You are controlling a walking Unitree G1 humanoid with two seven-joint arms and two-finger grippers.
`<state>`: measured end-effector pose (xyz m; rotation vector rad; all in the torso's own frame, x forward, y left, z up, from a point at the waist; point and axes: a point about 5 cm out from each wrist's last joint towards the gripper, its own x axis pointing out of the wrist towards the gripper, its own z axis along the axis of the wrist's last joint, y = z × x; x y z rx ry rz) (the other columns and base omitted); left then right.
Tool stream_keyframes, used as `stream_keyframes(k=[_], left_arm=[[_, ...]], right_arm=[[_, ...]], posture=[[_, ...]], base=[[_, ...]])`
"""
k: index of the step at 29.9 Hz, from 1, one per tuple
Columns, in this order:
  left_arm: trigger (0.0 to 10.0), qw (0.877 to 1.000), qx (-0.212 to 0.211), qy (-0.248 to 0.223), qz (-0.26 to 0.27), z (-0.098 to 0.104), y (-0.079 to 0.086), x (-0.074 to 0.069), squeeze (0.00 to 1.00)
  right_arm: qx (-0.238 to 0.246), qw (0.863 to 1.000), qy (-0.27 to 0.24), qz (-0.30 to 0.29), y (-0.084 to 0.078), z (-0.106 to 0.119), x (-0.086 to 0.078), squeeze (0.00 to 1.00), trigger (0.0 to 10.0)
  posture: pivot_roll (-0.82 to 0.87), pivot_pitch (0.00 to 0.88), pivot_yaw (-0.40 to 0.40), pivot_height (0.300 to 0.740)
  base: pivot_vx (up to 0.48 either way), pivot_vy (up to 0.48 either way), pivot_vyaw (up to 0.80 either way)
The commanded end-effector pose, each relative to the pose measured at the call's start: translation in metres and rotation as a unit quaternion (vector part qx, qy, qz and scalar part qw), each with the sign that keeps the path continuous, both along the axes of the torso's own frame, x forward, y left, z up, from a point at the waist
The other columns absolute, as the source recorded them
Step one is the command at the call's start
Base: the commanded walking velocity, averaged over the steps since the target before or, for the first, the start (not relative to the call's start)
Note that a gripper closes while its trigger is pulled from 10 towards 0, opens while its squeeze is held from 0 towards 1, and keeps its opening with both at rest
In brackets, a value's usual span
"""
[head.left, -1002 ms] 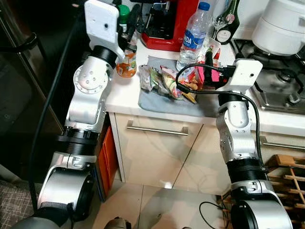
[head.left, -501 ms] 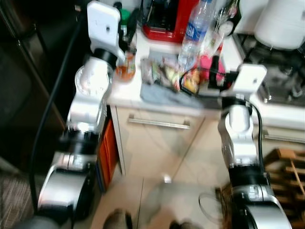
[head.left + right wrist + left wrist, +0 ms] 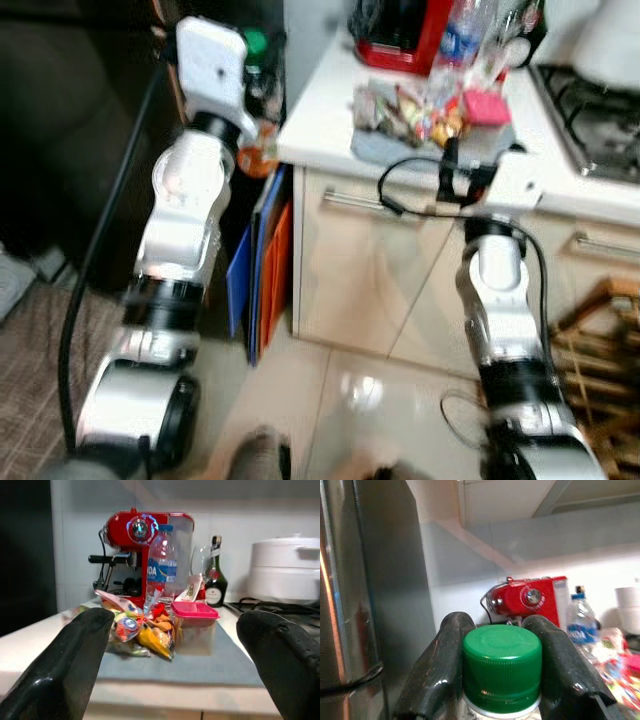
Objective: Restocking fridge
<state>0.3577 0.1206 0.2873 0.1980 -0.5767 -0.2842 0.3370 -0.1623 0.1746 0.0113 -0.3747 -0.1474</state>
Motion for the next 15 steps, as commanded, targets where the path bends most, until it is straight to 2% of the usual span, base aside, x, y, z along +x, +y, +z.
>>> stream_keyframes(k=[1, 4, 5, 6, 8, 11, 12, 13, 15], left_arm=[[10.0, 1.000, 0.007, -0.008, -0.007, 0.004, -0.003, -0.001, 0.00], [10.0, 1.000, 0.017, 0.008, -0.003, -0.007, 0.002, 0.000, 0.00], [10.0, 0.999, 0.022, 0.030, 0.000, -0.021, 0.007, -0.001, 0.00], [10.0, 0.999, 0.022, 0.030, 0.000, -0.021, 0.007, -0.001, 0.00], [10.0, 0.998, 0.030, 0.062, -0.002, -0.041, 0.010, -0.004, 0.00], [10.0, 0.995, 0.035, 0.090, -0.007, -0.060, 0.012, -0.009, 0.00], [10.0, 0.993, 0.025, 0.117, -0.012, -0.075, 0.011, -0.013, 0.00], [10.0, 0.993, 0.025, 0.117, -0.012, -0.075, 0.011, -0.013, 0.00], [10.0, 0.990, 0.012, 0.137, -0.021, -0.087, 0.009, -0.019, 0.00]], right_arm=[[-0.005, 1.000, -0.007, -0.003, -0.001, 0.004, 0.000, 0.00, 10.0], [-0.004, 1.000, 0.005, 0.008, 0.002, -0.003, -0.001, 0.00, 10.0], [-0.008, 1.000, 0.023, 0.017, 0.004, -0.014, -0.003, 0.00, 10.0], [-0.008, 1.000, 0.023, 0.017, 0.004, -0.014, -0.003, 0.00, 10.0], [0.002, 0.998, 0.057, 0.014, 0.000, -0.032, -0.007, 0.00, 10.0], [-0.008, 0.997, 0.073, 0.015, -0.001, -0.043, -0.013, 0.00, 10.0], [-0.012, 0.995, 0.099, 0.006, -0.005, -0.056, -0.017, 0.00, 10.0], [-0.012, 0.995, 0.099, 0.006, -0.005, -0.056, -0.017, 0.00, 10.0], [-0.015, 0.991, 0.130, 0.004, -0.009, -0.071, -0.023, 0.00, 10.0]], posture=[[0.04, 0.000, -0.017, 0.740], [0.03, 0.000, 0.011, 0.740], [0.03, 0.000, 0.024, 0.740], [0.03, 0.000, 0.024, 0.740], [0.02, 0.000, 0.045, 0.740], [0.01, 0.000, 0.054, 0.740], [0.01, 0.000, 0.051, 0.740], [0.01, 0.000, 0.051, 0.740], [0.02, 0.000, 0.036, 0.740]], base=[[-0.304, 0.000, 0.00], [-0.290, 0.000, 0.00], [0.000, 0.000, 0.00], [0.000, 0.000, 0.00], [0.000, 0.000, 0.00], [0.000, 0.000, 0.00], [0.000, 0.000, 0.00], [0.000, 0.000, 0.00], [0.000, 0.000, -0.39]])
